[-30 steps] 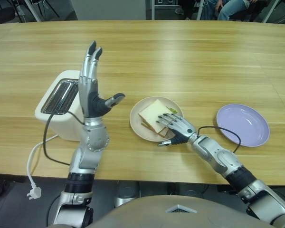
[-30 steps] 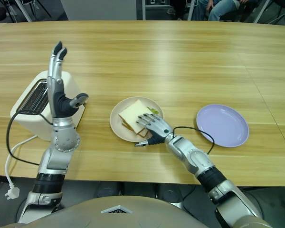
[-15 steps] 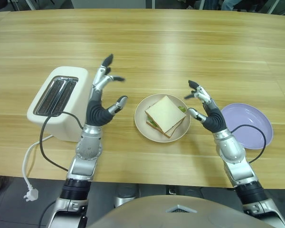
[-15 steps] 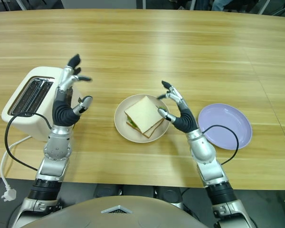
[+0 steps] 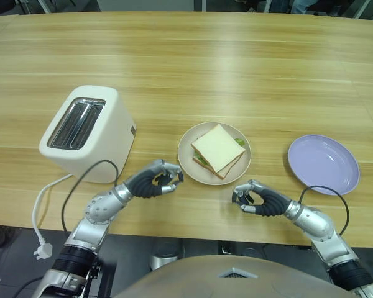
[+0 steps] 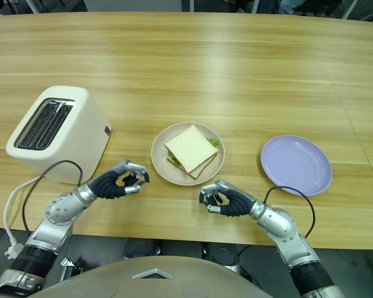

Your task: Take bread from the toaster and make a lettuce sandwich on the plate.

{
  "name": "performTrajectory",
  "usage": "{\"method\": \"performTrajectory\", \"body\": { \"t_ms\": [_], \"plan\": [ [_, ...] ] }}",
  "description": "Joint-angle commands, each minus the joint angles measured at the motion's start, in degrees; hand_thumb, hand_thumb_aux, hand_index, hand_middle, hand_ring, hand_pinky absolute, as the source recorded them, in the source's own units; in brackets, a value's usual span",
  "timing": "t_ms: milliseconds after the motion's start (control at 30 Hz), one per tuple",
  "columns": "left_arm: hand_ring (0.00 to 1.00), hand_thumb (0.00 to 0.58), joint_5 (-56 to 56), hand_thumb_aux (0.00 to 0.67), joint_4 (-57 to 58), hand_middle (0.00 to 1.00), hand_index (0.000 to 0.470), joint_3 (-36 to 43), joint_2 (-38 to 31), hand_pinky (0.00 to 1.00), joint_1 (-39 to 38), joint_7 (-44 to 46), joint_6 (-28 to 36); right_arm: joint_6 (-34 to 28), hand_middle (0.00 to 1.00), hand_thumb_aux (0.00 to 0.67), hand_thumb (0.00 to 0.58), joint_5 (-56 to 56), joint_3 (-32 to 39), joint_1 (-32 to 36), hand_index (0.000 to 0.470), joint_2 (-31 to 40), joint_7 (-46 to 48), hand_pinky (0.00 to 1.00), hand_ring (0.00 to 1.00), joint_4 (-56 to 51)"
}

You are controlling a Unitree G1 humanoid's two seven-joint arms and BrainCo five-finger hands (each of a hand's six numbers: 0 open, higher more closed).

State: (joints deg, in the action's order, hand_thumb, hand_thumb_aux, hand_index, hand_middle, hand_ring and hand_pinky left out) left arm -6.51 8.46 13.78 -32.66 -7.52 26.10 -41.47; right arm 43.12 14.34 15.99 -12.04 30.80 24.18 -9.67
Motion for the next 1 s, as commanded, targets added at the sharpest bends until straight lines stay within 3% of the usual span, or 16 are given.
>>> {"method": "performTrajectory", "body": {
  "t_ms": [33, 167, 367, 800, 1000],
  "plan": [
    [1.00, 0.580, -15.52, 0.670, 7.18, 1.00, 0.460, 4.55, 1.54, 1.00, 2.92, -4.31, 2.84, -0.58, 1.00, 0.670, 0.580, 16.35, 1.27, 2.58, 0.460, -1.07, -10.28, 1.00, 1.00, -4.49],
    [1.00, 0.580, -28.68, 0.670, 14.03, 1.00, 0.460, 10.16, 4.07, 1.00, 6.73, -11.36, 5.12, -4.72, 1.00, 0.670, 0.580, 29.72, 4.61, 5.84, 0.460, -2.04, -19.99, 1.00, 1.00, -8.00],
    [1.00, 0.580, -39.80, 0.670, 19.41, 1.00, 0.460, 16.10, 7.58, 1.00, 11.80, -20.11, 8.82, -11.55, 1.00, 0.670, 0.580, 40.34, 9.10, 11.01, 0.460, -3.19, -30.44, 1.00, 1.00, -11.93],
    [1.00, 0.580, -48.76, 0.670, 31.02, 1.00, 0.460, 16.46, 13.66, 1.00, 27.64, -46.26, 23.87, -21.71, 1.00, 0.670, 0.580, 44.12, 13.51, 32.27, 0.460, -10.74, -49.34, 1.00, 1.00, -30.66],
    [1.00, 0.580, -47.02, 0.670, 32.09, 1.00, 0.460, 15.80, 12.86, 1.00, 28.40, -53.12, 25.18, -21.52, 1.00, 0.670, 0.580, 42.25, 13.73, 33.20, 0.460, -9.21, -54.18, 1.00, 1.00, -29.68]
  ]
}}
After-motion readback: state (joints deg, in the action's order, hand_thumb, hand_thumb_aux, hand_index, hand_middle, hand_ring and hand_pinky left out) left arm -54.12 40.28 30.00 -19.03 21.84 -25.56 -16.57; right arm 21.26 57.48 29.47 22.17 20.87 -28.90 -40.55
